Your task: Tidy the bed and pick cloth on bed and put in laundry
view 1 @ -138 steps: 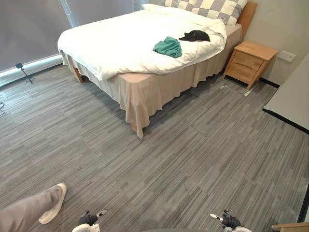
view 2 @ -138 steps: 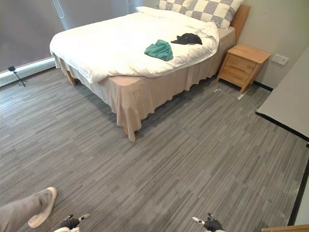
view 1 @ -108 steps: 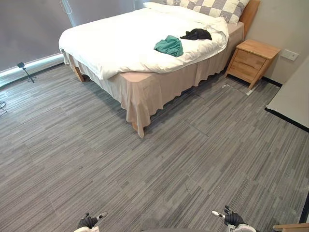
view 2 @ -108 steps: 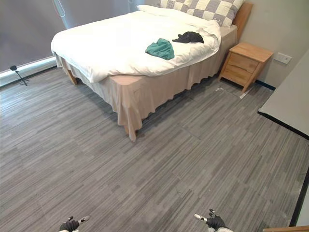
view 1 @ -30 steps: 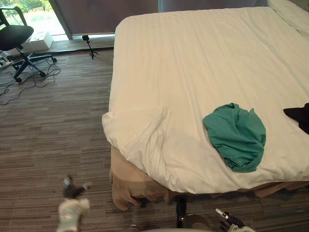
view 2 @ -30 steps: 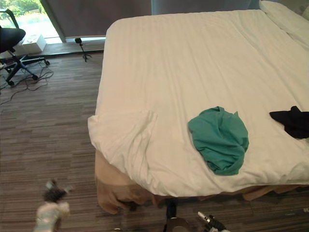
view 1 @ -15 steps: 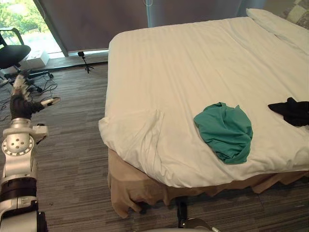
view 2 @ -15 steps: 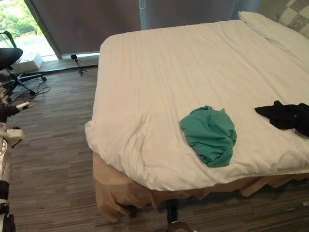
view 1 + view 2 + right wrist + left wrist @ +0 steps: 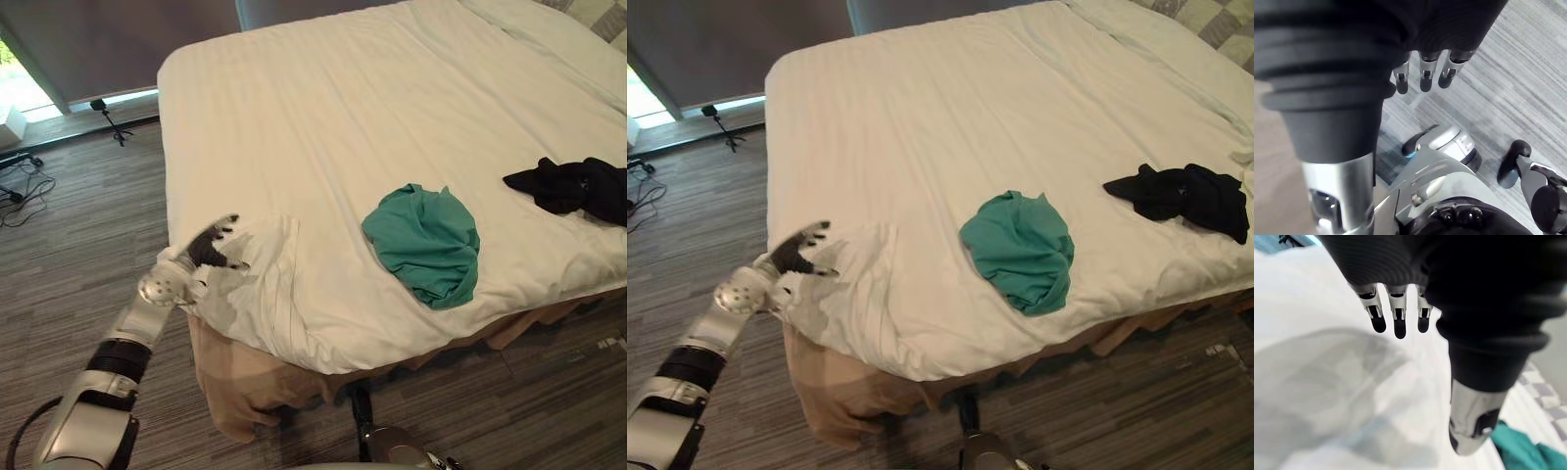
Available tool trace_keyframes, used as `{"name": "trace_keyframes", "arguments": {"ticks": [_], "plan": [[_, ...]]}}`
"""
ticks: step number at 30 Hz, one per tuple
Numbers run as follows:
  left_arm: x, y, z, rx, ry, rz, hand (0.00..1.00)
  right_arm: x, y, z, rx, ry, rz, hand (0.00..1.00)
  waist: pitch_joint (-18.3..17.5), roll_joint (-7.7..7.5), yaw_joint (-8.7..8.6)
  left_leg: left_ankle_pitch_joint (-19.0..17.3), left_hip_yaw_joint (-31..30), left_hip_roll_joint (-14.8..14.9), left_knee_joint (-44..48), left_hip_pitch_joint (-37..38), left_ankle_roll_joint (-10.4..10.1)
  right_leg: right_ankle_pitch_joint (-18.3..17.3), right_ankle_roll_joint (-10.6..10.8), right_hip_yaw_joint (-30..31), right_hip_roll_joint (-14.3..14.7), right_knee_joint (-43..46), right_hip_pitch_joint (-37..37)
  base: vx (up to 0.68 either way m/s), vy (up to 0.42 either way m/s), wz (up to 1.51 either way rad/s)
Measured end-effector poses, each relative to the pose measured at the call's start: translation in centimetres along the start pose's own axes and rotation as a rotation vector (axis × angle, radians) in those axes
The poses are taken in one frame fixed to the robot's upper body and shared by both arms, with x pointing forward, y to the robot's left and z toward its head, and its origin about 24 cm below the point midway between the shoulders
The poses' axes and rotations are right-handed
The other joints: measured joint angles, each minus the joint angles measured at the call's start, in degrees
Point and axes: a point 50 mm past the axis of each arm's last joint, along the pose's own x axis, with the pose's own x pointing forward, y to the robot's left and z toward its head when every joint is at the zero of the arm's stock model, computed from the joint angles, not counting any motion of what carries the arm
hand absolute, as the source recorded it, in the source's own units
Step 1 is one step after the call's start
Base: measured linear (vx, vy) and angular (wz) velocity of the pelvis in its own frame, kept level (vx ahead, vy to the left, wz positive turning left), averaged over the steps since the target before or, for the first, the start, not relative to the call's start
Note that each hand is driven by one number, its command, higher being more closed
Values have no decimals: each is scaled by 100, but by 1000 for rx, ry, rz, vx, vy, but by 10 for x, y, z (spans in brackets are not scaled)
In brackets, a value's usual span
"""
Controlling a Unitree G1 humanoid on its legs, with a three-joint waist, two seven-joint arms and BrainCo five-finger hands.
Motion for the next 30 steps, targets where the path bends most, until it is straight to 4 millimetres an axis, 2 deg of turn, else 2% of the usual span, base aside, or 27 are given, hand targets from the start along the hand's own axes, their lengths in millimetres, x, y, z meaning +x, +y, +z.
{"name": "trace_keyframes", "arguments": {"ticks": [4,8,13,17,20,21,22,25,27,28,30], "plan": [[9,-4,8,66,3,-27,100,2,0,15,-58,-23,9,0,186,44,-50,0,3,-18,26,-21,0,0,3,-1,-28,-7,-1,-31,5,1],[15,-12,13,181,18,-58,100,3,2,25,-91,-41,16,0,208,56,-73,0,-5,-36,73,-201,0,-3,30,-8,-75,-24,-133,-59,-3,6],[23,-7,14,303,74,-68,100,6,11,43,-142,-92,43,0,268,106,-155,-3,14,-42,67,-186,1,-14,47,3,-76,-24,-90,-48,-8,-1],[22,-12,10,336,78,-73,100,7,13,48,-170,-102,50,0,291,151,-154,-3,8,-35,64,-184,1,-28,64,-22,-73,-22,-77,-5,-3,1],[16,-20,-1,322,87,-95,100,6,7,51,-197,-95,39,0,335,220,-142,-2,-18,-14,70,-79,1,-69,78,-78,-71,11,62,1,0,9],[6,-23,-13,275,102,-94,100,5,2,52,-203,-89,30,0,325,263,-141,0,-30,-6,85,-12,1,-116,87,-117,-75,12,160,6,10,14],[-1,-27,-23,244,117,-95,0,4,-1,53,-206,-88,22,0,325,295,-140,2,-62,3,95,13,2,-152,86,-168,-84,13,223,0,9,22],[-21,-34,-45,170,160,-91,0,4,-4,52,-205,-79,16,0,320,303,-68,24,-186,23,210,-4,-25,-196,94,-278,-127,14,331,-9,4,24],[-48,-46,-76,80,254,-95,0,4,-4,50,-200,-65,15,0,305,306,88,105,-252,31,280,9,-31,-270,106,-432,-177,13,475,-22,-4,36],[-56,-50,-84,63,282,-96,0,4,-4,49,-198,-63,16,0,297,300,123,128,-312,29,279,7,-34,-288,100,-481,-191,12,503,-14,-9,37],[-91,-72,-121,-42,434,-107,0,5,-5,45,-190,-39,10,0,184,268,330,196,-411,27,271,-11,-38,-333,83,-589,-201,11,544,-4,-17,29]]}}
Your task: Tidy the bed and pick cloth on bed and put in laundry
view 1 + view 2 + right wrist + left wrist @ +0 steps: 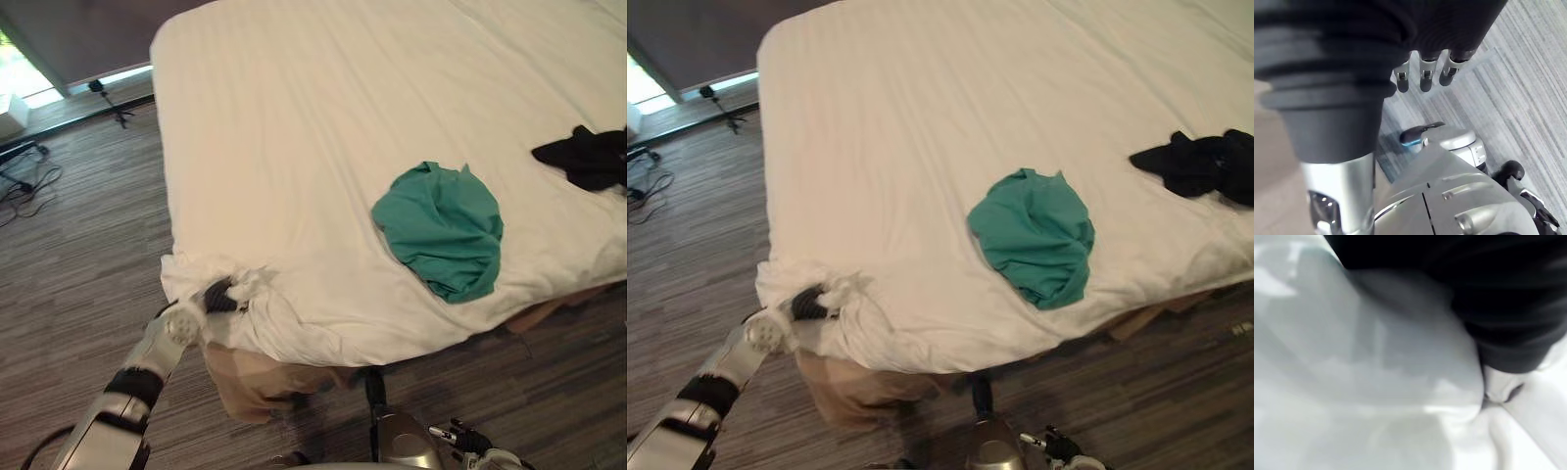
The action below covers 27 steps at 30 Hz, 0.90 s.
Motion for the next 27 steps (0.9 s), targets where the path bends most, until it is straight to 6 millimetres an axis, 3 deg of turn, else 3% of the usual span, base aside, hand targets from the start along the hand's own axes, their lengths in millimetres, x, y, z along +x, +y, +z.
{"name": "trace_keyframes", "arguments": {"ticks": [2,4,5,9,12,16,17,18,20,22,26,27], "plan": [[-13,-27,-34,-150,117,23,0,-1,-2,-6,22,24,-8,0,-122,-51,148,4,-93,30,-1,11,-3,-44,-6,-108,17,-6,90,4,-14,29],[-17,-42,-44,-235,161,47,0,-1,-3,-9,51,40,-12,0,-240,-128,250,5,-115,46,-4,5,-2,-58,-9,-171,24,-33,118,-17,0,23],[-28,-57,-67,-319,269,66,0,0,-2,-9,61,42,-5,0,-333,-238,297,12,-204,48,-15,9,2,-64,-12,-206,24,-35,148,-45,8,13],[-72,-71,-126,-464,580,185,0,-3,-9,-16,138,51,-25,0,-431,-387,342,12,-240,5,-45,10,2,-56,-8,-260,-20,-37,170,-65,18,10],[-92,-78,-144,-526,675,219,0,-6,-14,-33,184,107,-46,0,-522,-339,436,11,-308,-24,-151,1,3,-42,6,-357,-48,-39,165,-80,24,18],[-103,-114,-148,-669,774,190,0,-6,-6,-44,280,142,-91,0,-624,-283,456,-62,-364,-24,-298,2,103,-35,23,-400,-46,-44,144,-86,19,14],[-101,-131,-141,-705,778,133,0,-5,-3,-46,344,141,-123,100,-632,-303,460,-77,-330,-20,-292,4,115,-32,43,-383,-46,-44,128,-100,-16,-15],[-99,-142,-136,-725,774,104,0,-5,-2,-47,370,143,-146,100,-643,-314,460,-99,-294,-19,-289,5,116,-21,52,-369,-42,-44,110,-92,-24,-26],[-92,-182,-111,-760,757,-27,0,-7,-5,-53,498,143,-289,100,-683,-339,447,-202,-94,-21,-264,13,145,4,21,-203,-20,-44,28,-79,-10,-42],[-84,-201,-92,-758,725,-93,0,-11,-16,-55,634,137,-417,100,-746,-358,417,-241,64,3,-219,15,114,27,-2,-75,9,-42,-50,-18,3,-44],[-66,-183,-84,-669,648,-70,0,-24,-50,-54,831,79,-635,100,-750,-347,349,-211,194,67,-179,68,34,83,-20,70,109,-40,-90,21,-23,-25],[-57,-175,-77,-644,600,-48,0,-30,-70,-39,826,-2,-716,100,-749,-329,319,-211,264,74,-183,118,32,101,-43,125,135,-40,-85,34,-4,-23]]}}
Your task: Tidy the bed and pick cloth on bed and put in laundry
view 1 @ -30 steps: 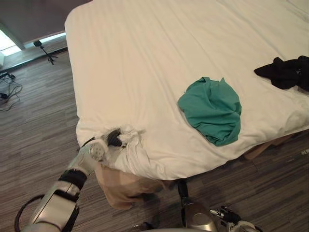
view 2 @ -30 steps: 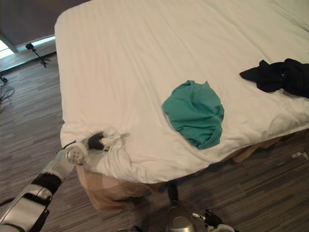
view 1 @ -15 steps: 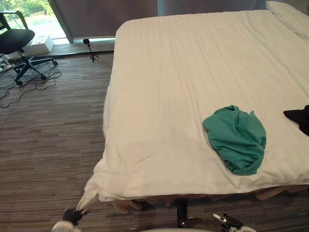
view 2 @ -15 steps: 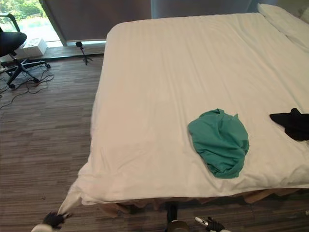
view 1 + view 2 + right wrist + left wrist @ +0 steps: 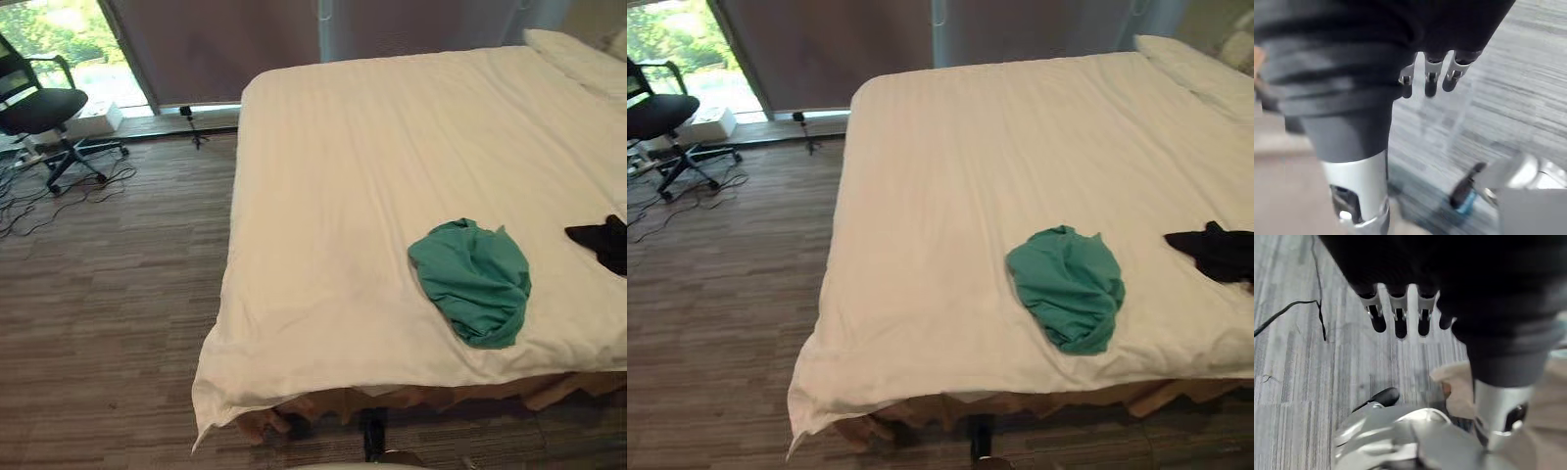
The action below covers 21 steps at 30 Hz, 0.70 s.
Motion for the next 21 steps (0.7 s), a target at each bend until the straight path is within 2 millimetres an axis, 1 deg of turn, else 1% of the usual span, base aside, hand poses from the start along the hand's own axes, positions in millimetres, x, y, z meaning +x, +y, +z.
{"name": "trace_keyframes", "arguments": {"ticks": [1,2,3,4,5,6,7,8,9,10,11,12,13,15,16,18,19,20,21], "plan": [[1,1,11,14,-44,3,0,-1,3,25,13,-106,1,100,1,-2,-77,0,-2,-1,0,6,0,0,0,3,1,0,5,17,5,-16],[2,2,17,23,-67,9,0,-3,6,40,6,-177,7,100,5,-8,-124,0,-1,-6,-4,7,0,0,1,11,1,0,2,-4,8,-5],[2,4,24,31,-96,19,0,-8,12,62,-1,-280,24,100,13,-22,-160,0,7,-15,-4,10,0,1,2,37,-1,0,-6,-18,10,-16],[2,7,34,46,-142,26,0,-23,24,102,-28,-466,65,100,13,-61,-189,0,43,-33,-4,17,0,1,5,112,1,0,-39,-26,10,-21],[2,9,37,51,-156,30,0,-31,30,117,-39,-538,87,100,12,-74,-189,0,83,-39,0,18,0,1,9,140,1,-1,-57,-36,5,-25],[1,11,41,61,-174,35,0,-47,41,142,-45,-656,135,100,16,-88,-190,0,127,-51,3,19,0,7,18,179,2,-1,-77,-41,-3,-17],[1,14,43,73,-184,46,0,-65,54,163,-64,-773,186,100,36,-119,-195,1,139,-58,11,28,0,10,21,202,2,-1,-87,-43,-10,-14],[1,17,45,86,-190,49,0,-87,71,180,-92,-882,254,100,72,-174,-200,1,143,-56,41,63,-1,14,19,226,3,-1,-78,-37,-12,-9],[1,18,45,90,-190,50,0,-96,78,184,-109,-920,285,100,97,-209,-198,1,146,-55,67,63,-1,15,19,254,4,-1,-77,-50,-15,-11],[1,18,43,95,-185,51,0,-116,94,191,-157,-1008,358,100,121,-248,-180,2,145,-47,105,60,-2,16,22,268,4,-1,-79,-65,-17,-7],[1,16,41,105,-177,43,0,-138,110,195,-206,-1092,438,100,125,-255,-177,2,141,-45,105,57,-2,19,18,263,4,-1,-78,-67,-15,-5],[1,15,40,117,-174,36,0,-152,120,196,-233,-1136,495,100,126,-260,-176,2,140,-45,105,58,-2,25,9,264,4,-1,-79,-66,-7,2],[0,13,39,125,-170,30,0,-172,136,194,-290,-1196,588,100,134,-273,-163,2,138,-46,105,53,-2,27,8,262,3,-1,-81,-72,0,3],[1,12,35,128,-149,32,0,-231,177,179,-447,-1332,934,100,141,-306,-115,3,117,-46,101,-26,-3,58,3,233,-4,0,-143,-70,-1,3],[0,13,34,128,-144,32,0,-246,185,176,-478,-1363,1019,100,147,-316,-112,4,118,-48,98,-35,-3,66,0,235,-5,0,-153,-55,-3,2],[1,12,31,127,-122,32,0,-289,205,163,-574,-1442,1265,100,140,-345,-73,10,50,-37,96,-66,-8,92,-13,160,-7,1,-143,-48,-2,13],[1,12,30,122,-116,32,0,-303,211,157,-601,-1454,1364,100,134,-369,-62,19,-20,-36,95,-91,-20,100,-18,117,-12,2,-142,-32,0,19],[1,12,29,117,-112,32,0,-312,216,152,-618,-1457,1426,100,134,-390,-50,27,-36,-37,92,-100,-31,103,-21,92,-15,2,-139,-42,3,15],[1,11,28,109,-106,29,0,-328,223,143,-646,-1449,1538,100,130,-435,47,62,-53,-62,79,-105,-7,146,-59,71,-14,2,-141,-36,2,6]]}}
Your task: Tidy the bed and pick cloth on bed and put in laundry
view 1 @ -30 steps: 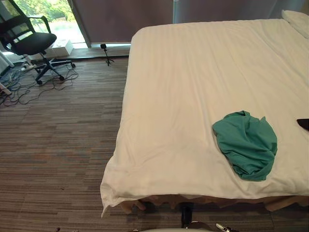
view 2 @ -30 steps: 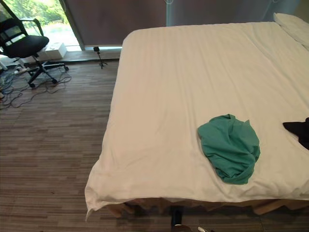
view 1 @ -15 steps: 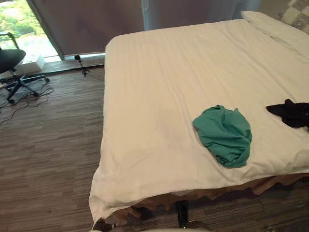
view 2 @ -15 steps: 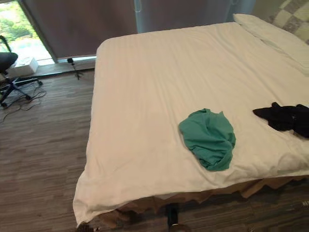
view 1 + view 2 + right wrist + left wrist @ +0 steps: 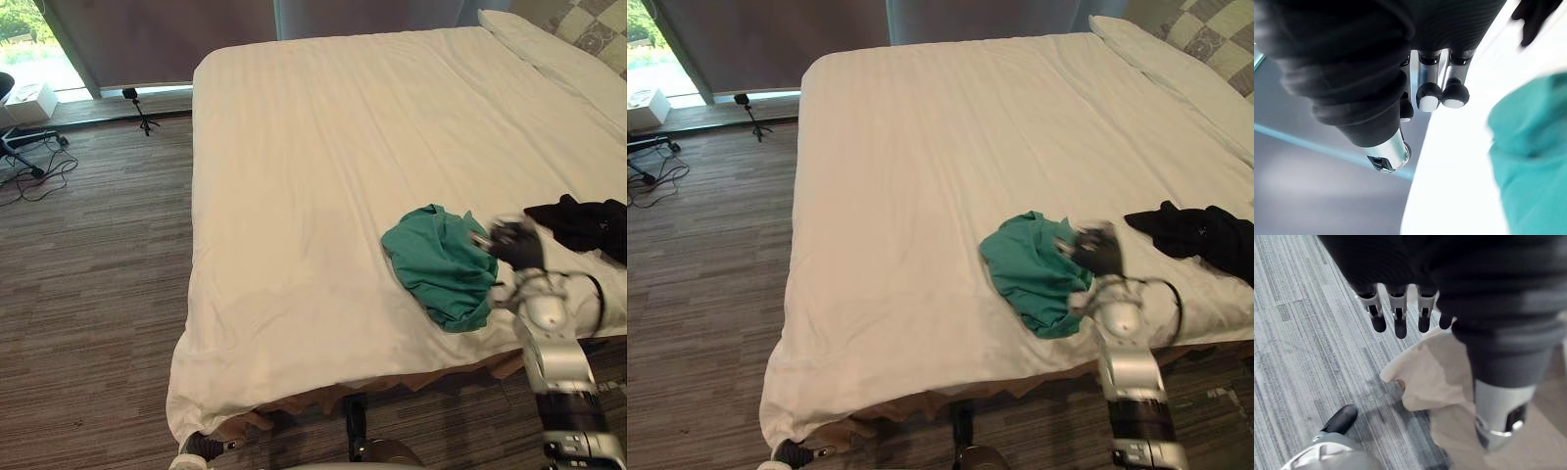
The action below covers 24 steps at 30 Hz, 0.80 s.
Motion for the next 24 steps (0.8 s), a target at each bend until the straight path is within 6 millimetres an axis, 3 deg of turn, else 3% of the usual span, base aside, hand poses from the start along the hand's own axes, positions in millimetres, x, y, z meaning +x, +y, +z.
{"name": "trace_keyframes", "arguments": {"ticks": [2,4,7,8,9,11,13,17,19,20,22,24], "plan": [[0,-7,-1,-9,15,-17,0,15,24,12,72,-57,156,100,-10,-58,158,100,-103,-44,-27,-12,72,45,-21,-99,-49,3,13,-65,6,14],[-1,-18,-3,-29,26,-41,0,31,67,28,174,-131,365,100,0,-71,307,191,-323,-60,-128,-23,114,150,-34,-241,-71,7,25,-111,31,28],[0,-16,0,-44,20,-27,0,36,113,41,259,-176,543,100,60,-170,452,205,-543,-101,-133,-217,131,160,-37,-369,-155,-1,-46,-134,29,34],[3,-11,7,-50,1,-9,0,37,148,50,302,-191,663,100,205,-305,538,261,-693,-150,-113,-433,179,208,-39,-411,-263,-1,-192,-171,15,34],[4,-9,10,-49,-6,-4,0,37,158,53,313,-195,698,100,267,-342,583,285,-737,-177,-97,-498,194,234,-35,-421,-300,-1,-251,-178,9,36],[7,-3,24,-76,-41,16,0,36,199,63,345,-196,828,100,695,-471,755,357,-805,-280,-38,-758,243,349,-15,-435,-443,0,-445,-208,1,23],[8,-1,38,-98,-92,30,0,37,223,65,344,-162,889,100,1068,-461,792,366,-874,-360,108,-1049,293,317,86,-464,-556,3,-624,-195,-9,23],[9,-2,60,-132,-174,33,0,37,238,62,316,-110,936,100,1597,-228,793,486,-904,-406,109,-1440,289,18,394,-480,-621,41,-971,-83,-14,5],[9,-6,68,-145,-200,15,0,40,239,48,305,-48,924,100,1762,-84,765,573,-928,-383,53,-1781,318,-219,589,-625,-629,42,-1292,-45,-25,1],[9,-6,71,-143,-209,11,0,40,239,44,304,-27,917,100,1794,-65,765,577,-949,-398,60,-1849,322,-213,583,-648,-649,42,-1355,28,-11,19],[9,-7,81,-114,-241,-7,0,42,237,22,296,68,885,100,1817,-41,765,615,-1117,-519,149,-2116,326,340,326,-761,-802,43,-1545,65,17,44],[9,-11,89,-105,-267,-39,0,46,235,15,281,101,858,100,1900,121,780,616,-1273,-524,310,-2421,351,577,127,-897,-825,44,-1701,49,36,45]]}}
